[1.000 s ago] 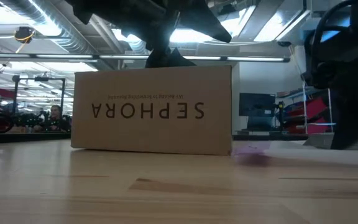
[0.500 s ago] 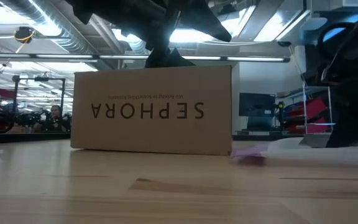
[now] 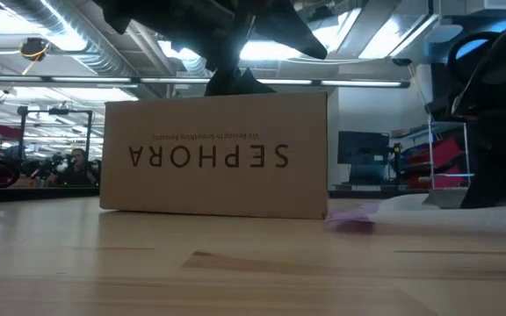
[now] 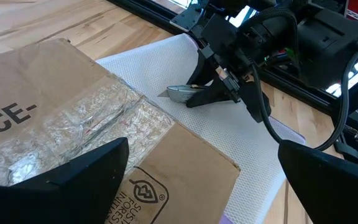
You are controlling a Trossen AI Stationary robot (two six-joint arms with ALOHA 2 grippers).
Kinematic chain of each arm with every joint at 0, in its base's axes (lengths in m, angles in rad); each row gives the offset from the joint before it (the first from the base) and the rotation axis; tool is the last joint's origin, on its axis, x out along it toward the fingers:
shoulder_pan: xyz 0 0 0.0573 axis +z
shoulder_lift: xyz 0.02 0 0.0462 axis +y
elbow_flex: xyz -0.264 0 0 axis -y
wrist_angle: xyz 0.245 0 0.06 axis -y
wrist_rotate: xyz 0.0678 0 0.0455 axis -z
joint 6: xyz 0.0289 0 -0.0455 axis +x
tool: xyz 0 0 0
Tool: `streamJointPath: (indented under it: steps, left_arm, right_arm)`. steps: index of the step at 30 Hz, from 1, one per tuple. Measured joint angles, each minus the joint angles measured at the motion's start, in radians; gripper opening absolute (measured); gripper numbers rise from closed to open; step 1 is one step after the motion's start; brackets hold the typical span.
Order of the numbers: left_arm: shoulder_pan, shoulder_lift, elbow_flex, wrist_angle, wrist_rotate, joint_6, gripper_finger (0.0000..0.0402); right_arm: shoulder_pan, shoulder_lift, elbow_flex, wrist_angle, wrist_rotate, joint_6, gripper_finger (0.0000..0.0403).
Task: Unpack boxes
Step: Open the cardboard box using the cutter
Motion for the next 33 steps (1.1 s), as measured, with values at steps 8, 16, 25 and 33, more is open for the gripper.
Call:
streamJointPath:
  steps: [8,16,25,33]
  left_arm:
    - [0.0,0.0,0.0,0.0,0.0,0.004,0.04]
    - [0.0,0.0,0.0,-0.001,0.0,0.006,0.04]
    - [0.0,0.0,0.0,-0.003,0.0,0.007,0.04]
    - [0.0,0.0,0.0,-0.002,0.0,-0.006,0.04]
  right_arm:
    - [-0.002,-0.002,-0.016,0.012,-0.01,0.014,0.0101]
    - [-0.002,0.0,0.002,0.001,-0.019,0.007,0.0101]
    - [-0.002,0.002,0.026,-0.021,-0.06,-0.023,0.0081]
    - [-0.002,0.001,0.038,-0.028,-0.073,-0.092,0.0057]
